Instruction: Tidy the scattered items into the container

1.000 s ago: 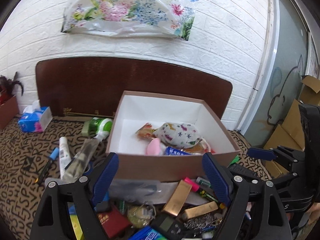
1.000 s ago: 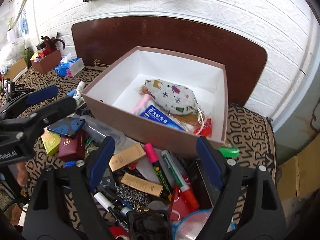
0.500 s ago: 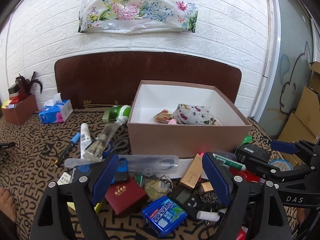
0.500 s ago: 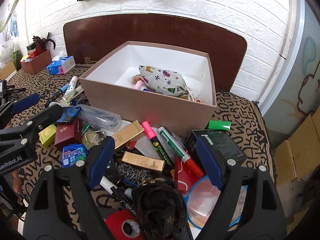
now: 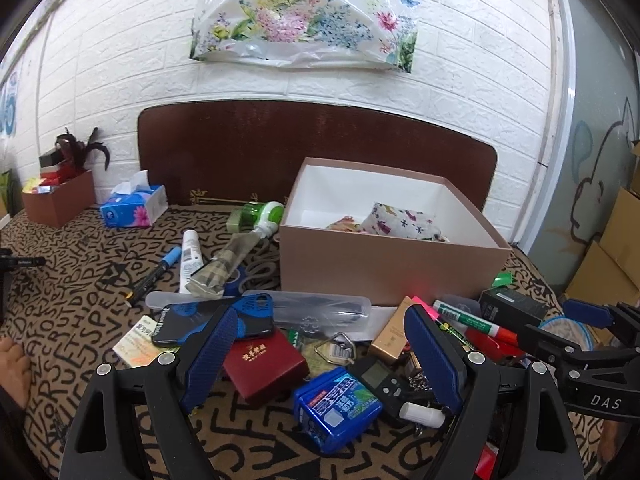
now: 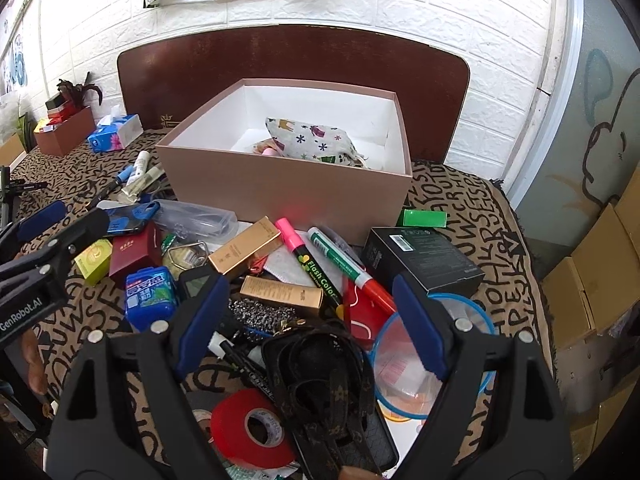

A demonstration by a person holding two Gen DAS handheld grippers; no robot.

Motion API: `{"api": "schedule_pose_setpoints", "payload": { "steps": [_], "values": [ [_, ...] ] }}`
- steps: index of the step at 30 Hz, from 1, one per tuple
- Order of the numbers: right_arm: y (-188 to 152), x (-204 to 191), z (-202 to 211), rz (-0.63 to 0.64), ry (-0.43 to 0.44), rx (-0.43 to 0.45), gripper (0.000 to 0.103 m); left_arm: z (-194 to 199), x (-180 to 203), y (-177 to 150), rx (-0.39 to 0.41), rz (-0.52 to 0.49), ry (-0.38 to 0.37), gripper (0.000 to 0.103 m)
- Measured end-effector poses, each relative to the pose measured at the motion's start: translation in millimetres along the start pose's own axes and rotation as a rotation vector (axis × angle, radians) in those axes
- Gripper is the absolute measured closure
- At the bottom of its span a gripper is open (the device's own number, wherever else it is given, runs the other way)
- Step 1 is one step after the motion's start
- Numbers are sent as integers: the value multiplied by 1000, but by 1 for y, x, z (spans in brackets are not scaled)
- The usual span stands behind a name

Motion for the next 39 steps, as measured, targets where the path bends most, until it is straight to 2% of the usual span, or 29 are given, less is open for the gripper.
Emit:
{"api": "schedule_pose_setpoints", "payload": {
  "steps": [7, 20, 32, 39],
  "values": [
    [-3, -1, 4, 8, -11, 7, 18, 3, -7, -2, 3, 49, -5, 16],
    [-8, 1, 4, 6, -36, 13, 18, 2, -5, -6, -26, 3, 35, 16],
    [-12, 1, 5, 12, -44, 13, 18, 3, -7, -8, -26, 17, 39, 16],
    [-14, 1, 5, 9, -42, 14, 18, 3, -15, -9, -29, 23, 80, 16]
  ]
}}
Point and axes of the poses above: each gripper's, at about its wrist camera, not at the fingertips, and z roughly against the way its jaws point, x to its right, y to its top, the point moved 10 cm from there along -z, roughly the way its jaws point, and after that the axes turned 14 degrees about -y, right-handed, at the moved point
